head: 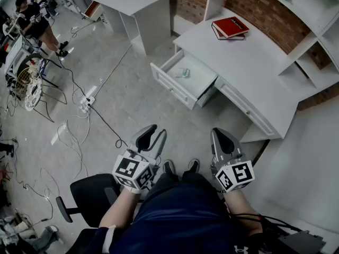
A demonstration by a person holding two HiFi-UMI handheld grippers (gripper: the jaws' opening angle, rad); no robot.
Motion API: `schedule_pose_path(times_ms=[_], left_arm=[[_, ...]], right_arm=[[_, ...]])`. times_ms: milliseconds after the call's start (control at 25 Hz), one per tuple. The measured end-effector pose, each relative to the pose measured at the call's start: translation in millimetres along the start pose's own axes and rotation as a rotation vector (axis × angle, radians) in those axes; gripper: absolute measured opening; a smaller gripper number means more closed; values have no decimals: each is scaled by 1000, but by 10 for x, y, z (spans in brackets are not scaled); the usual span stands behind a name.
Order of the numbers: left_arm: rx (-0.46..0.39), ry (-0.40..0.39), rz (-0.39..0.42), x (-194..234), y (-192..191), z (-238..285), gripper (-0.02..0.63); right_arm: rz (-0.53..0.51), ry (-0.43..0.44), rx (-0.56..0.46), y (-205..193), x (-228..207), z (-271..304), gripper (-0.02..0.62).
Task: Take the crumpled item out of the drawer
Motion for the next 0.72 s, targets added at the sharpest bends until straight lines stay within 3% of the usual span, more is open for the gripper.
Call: schedule_pose_path(times_ms=[720], left_arm=[[-1,45,18,-332,98,379,143]], right_arm=[[43,62,-6,109,-504,-8,2]])
Point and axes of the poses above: the fingertips, and each gripper's own axes: z forward along the fingers, x to its left, y out of its top, the point moved 7 cm from there along -z, backward along the fingers, and after that the axes turned 5 degrees about z, right-handed, at the moved point
